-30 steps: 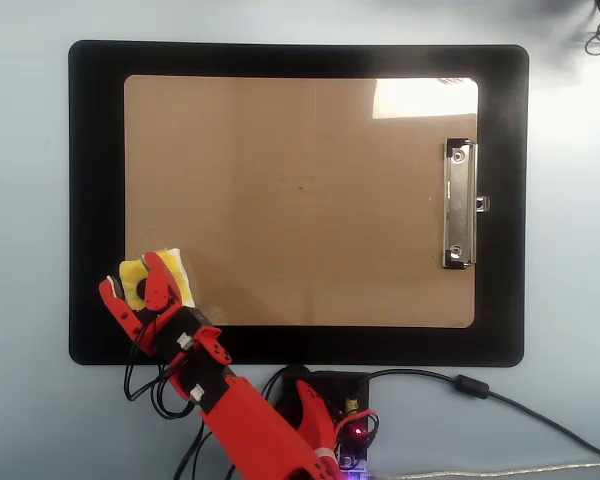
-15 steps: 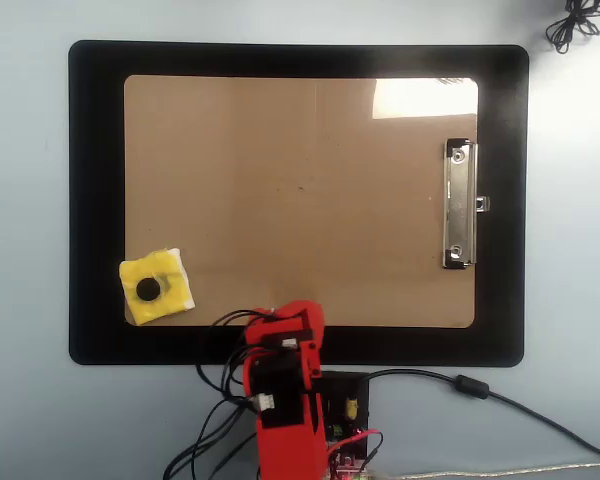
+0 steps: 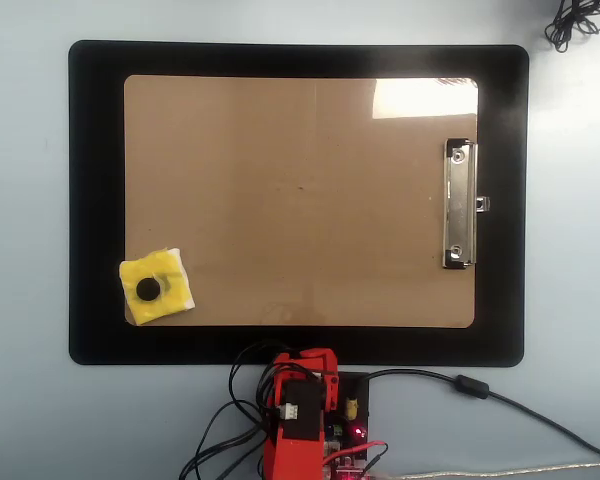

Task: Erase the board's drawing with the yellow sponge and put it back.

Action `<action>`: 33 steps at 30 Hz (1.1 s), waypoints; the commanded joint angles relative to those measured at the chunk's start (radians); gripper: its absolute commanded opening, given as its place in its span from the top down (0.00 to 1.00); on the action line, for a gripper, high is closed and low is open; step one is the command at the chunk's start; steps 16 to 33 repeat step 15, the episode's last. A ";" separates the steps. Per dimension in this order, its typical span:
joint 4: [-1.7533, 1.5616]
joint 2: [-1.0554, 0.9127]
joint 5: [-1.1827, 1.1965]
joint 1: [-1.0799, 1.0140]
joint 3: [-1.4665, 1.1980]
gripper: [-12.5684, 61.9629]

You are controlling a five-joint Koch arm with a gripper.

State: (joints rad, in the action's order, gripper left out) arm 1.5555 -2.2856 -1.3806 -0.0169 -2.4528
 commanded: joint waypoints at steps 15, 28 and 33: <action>0.104 -0.064 0.002 -0.005 -0.017 0.37; 0.104 -0.064 0.002 -0.005 -0.017 0.37; 0.104 -0.064 0.002 -0.005 -0.017 0.37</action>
